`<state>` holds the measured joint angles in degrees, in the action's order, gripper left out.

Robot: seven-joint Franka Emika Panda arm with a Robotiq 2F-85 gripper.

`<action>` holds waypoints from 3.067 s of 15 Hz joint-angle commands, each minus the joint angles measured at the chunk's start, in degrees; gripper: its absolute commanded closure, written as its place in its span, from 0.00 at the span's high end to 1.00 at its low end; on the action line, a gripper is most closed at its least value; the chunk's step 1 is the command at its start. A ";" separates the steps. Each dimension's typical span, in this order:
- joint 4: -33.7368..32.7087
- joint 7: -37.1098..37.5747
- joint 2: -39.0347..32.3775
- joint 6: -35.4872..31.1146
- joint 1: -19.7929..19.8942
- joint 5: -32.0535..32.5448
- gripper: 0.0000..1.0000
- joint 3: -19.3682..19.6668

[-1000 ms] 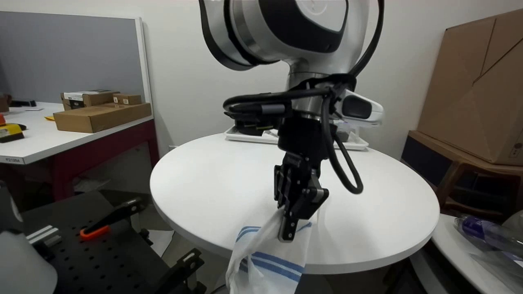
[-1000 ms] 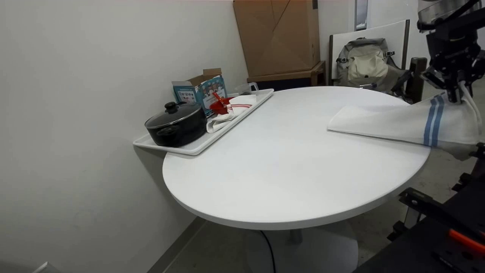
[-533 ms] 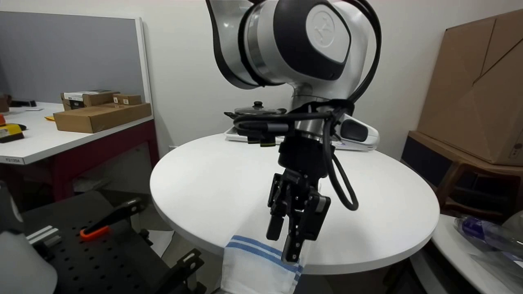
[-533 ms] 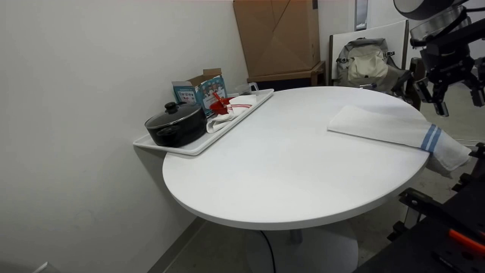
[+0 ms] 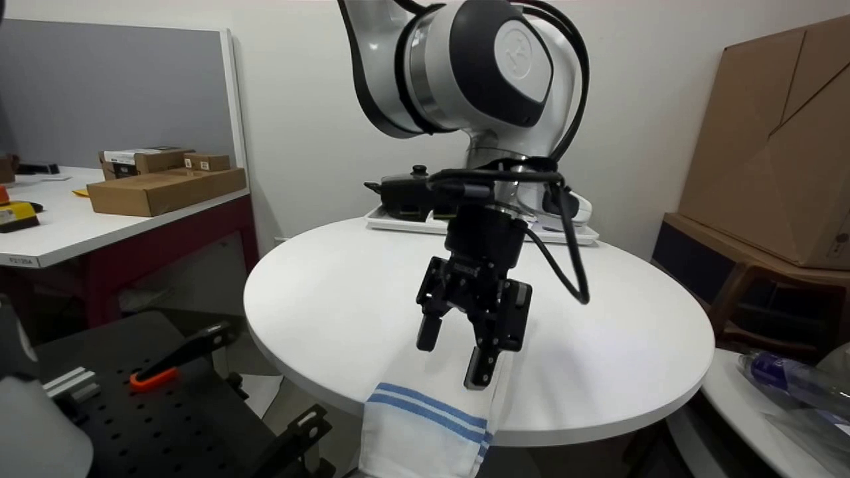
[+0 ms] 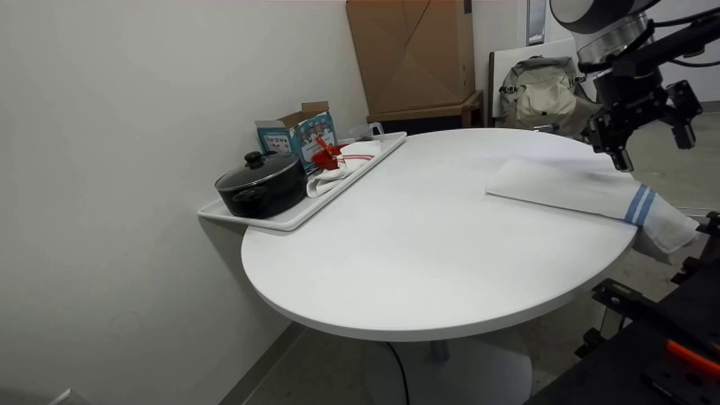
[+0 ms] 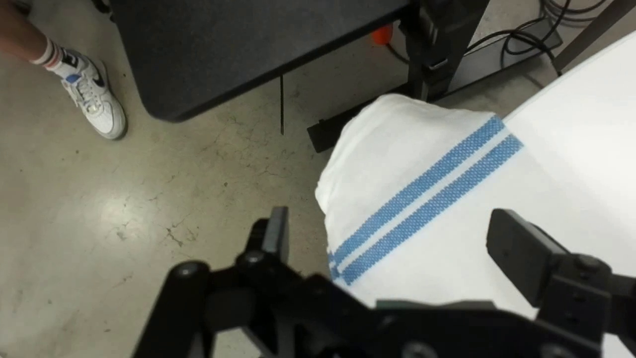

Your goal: Fold the towel two times over from right to left then left to right, fold the towel in half from top to bottom

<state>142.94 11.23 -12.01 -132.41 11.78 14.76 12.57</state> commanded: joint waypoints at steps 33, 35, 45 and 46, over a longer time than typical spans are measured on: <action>-30.71 25.85 -20.09 -3.84 -10.32 -14.31 1.00 -0.49; -32.04 25.56 -20.96 -2.43 -9.94 -15.22 1.00 -0.95; -35.65 23.98 -23.34 1.20 -9.62 -16.75 1.00 -1.37; -36.03 23.79 -23.42 2.54 -9.57 -16.70 1.00 -1.41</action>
<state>109.44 36.20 -34.46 -133.90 1.88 -0.83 11.45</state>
